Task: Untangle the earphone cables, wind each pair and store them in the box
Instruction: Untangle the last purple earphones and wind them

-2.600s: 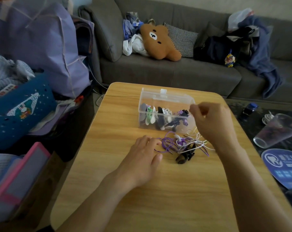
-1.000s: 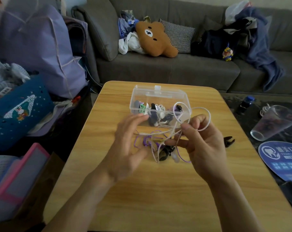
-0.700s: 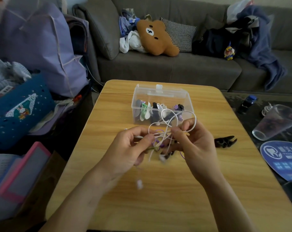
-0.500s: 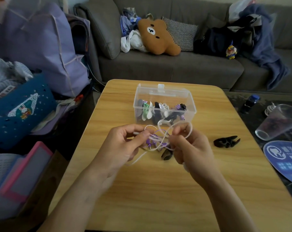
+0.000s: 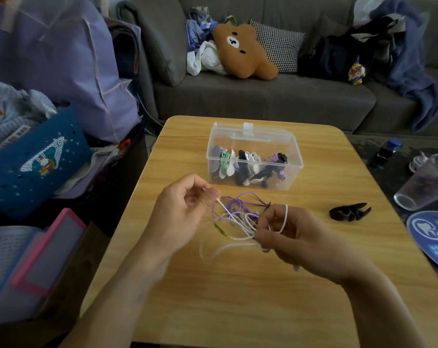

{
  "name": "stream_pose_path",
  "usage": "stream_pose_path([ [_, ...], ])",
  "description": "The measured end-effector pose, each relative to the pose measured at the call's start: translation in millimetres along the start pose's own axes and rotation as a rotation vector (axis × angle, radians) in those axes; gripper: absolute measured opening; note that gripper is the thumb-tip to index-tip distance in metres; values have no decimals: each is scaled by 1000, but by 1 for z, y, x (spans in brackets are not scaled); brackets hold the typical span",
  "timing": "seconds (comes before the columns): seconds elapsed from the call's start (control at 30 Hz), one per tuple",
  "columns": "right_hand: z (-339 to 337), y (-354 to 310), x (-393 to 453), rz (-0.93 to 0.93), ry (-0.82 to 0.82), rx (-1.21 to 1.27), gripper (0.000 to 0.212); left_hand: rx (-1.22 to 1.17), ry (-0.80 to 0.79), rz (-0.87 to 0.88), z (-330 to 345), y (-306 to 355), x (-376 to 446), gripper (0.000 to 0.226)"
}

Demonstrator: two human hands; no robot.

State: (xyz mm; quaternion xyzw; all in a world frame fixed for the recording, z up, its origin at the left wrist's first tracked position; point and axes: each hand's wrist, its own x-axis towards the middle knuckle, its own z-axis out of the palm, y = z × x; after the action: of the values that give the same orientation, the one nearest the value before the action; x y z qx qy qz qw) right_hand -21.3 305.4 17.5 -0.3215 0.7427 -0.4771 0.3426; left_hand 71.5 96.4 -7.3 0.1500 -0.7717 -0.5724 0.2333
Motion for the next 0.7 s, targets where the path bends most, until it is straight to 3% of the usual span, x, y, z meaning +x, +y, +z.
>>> stream_pose_path([
  [0.1, -6, 4, -2, 7, -40, 53, 6, -207, 194, -125, -1, 1, 5, 16],
  [0.17, -6, 6, -1, -40, 30, 135, 5, -295, 306, -201, -5, 4, 7, 17],
  [0.37, -3, 5, 1, -194, 242, 224, 24, -250, 508, -281, -13, -6, 13, 28],
  [0.43, -3, 7, 2, -225, 257, 209, 24, -114, 549, -297, -15, -10, 13, 22],
  [0.47, -2, 7, 2, -245, 261, 224, 24, 4, 560, -250, -15, -8, 11, 29],
  [0.53, 1, 8, 5, -289, 256, 259, 22, 188, 451, -1, -9, 0, 1, 54],
  [0.57, 4, 8, 7, -305, 246, 264, 22, 172, 301, 109, -1, 4, -5, 56],
  [0.63, 9, 10, 10, -327, 215, 255, 23, -48, -116, 113, 17, 19, -19, 47],
  [0.7, 11, 12, 11, -333, 184, 238, 25, -165, -296, 49, 30, 22, -25, 41],
])
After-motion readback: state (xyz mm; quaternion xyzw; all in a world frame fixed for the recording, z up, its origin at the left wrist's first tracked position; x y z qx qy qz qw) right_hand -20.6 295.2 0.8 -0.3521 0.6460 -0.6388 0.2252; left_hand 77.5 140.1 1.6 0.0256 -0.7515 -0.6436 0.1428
